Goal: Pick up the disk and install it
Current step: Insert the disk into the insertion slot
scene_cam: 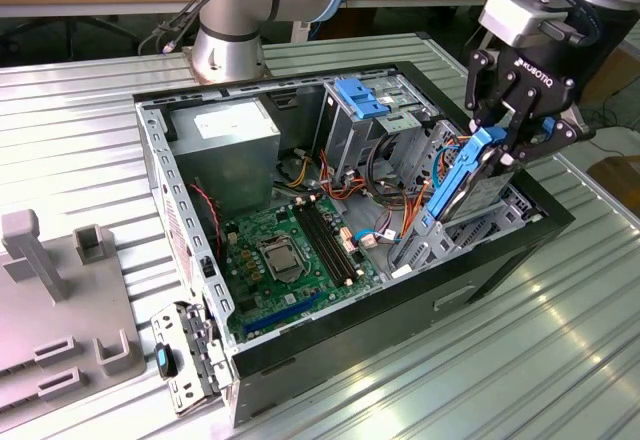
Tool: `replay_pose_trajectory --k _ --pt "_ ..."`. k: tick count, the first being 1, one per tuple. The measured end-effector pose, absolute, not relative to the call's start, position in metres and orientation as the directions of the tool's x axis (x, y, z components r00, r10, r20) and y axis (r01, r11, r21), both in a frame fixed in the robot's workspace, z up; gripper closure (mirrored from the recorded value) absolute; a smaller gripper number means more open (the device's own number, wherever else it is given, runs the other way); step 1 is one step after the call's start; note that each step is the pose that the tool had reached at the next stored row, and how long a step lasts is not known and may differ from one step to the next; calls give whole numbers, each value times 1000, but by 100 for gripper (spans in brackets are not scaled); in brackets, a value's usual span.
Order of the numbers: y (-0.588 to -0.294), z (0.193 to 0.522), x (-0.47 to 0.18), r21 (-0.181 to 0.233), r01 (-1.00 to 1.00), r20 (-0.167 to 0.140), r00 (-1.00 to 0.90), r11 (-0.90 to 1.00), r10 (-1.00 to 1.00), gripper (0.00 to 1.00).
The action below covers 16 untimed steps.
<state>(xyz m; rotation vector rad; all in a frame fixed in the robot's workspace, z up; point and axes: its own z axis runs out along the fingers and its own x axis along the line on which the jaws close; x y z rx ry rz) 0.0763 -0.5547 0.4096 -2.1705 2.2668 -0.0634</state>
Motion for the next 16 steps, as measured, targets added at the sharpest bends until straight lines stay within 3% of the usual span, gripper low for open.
replay_pose_trajectory --k 16 --pt "-555 402 76 -31 -999 26 -44 43 -999 63"
